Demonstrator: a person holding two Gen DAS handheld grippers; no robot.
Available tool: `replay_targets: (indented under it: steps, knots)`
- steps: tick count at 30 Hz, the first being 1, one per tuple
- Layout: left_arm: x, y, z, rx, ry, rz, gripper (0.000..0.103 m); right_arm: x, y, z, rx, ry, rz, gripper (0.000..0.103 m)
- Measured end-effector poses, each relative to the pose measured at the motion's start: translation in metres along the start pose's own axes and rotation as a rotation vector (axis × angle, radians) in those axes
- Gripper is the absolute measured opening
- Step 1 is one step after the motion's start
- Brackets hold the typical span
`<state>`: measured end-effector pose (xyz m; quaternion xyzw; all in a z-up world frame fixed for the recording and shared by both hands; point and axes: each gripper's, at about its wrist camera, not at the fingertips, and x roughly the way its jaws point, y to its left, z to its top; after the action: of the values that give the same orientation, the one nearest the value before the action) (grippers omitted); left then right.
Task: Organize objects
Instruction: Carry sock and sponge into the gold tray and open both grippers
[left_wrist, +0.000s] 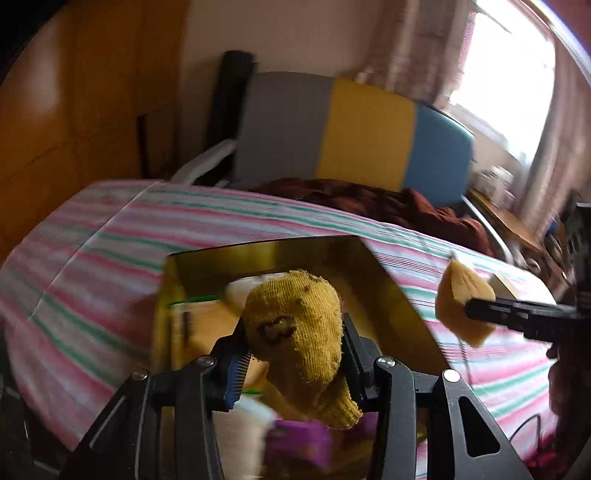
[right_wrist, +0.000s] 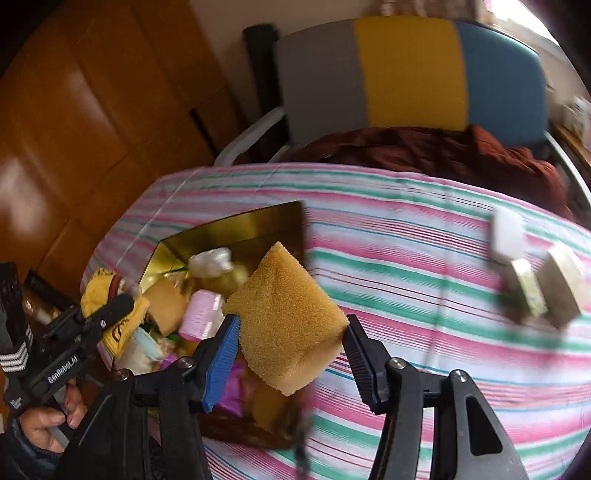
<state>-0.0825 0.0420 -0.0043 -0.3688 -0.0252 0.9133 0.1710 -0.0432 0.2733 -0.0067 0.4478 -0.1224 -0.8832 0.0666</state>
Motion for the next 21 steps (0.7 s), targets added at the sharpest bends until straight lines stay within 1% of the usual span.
replay_targets:
  steps: [5,8,11,13,14,15,17,19,21]
  knots:
    - [0.01,0.032,0.002,-0.063,0.014,0.03,0.045,0.047,0.035,0.017,-0.034,0.077,0.005,0.057]
    - [0.019,0.039,0.003,-0.071,0.026,0.027,0.046,0.072,0.045,0.026,-0.045,0.114,-0.026,0.057]
    - [0.028,0.041,0.004,-0.072,0.04,0.021,0.046,0.089,0.046,0.036,-0.022,0.113,-0.038,0.061]
    - [0.032,0.04,0.004,-0.069,0.049,0.016,0.046,0.092,0.044,0.041,0.002,0.102,-0.044,0.068]
    - [0.034,0.04,0.003,-0.067,0.053,0.017,0.046,0.092,0.044,0.042,0.008,0.096,-0.058,0.076]
    - [0.037,0.039,0.002,-0.065,0.059,0.02,0.046,0.09,0.043,0.042,0.008,0.085,-0.071,0.081]
    - [0.043,0.041,0.001,-0.064,0.073,0.027,0.046,0.086,0.039,0.039,0.006,0.073,-0.083,0.083]
    - [0.048,0.04,0.003,-0.058,0.082,0.035,0.046,0.083,0.035,0.032,0.02,0.078,-0.097,0.083]
    - [0.053,0.041,0.005,-0.056,0.086,0.039,0.046,0.075,0.03,0.025,0.034,0.07,-0.091,0.083]
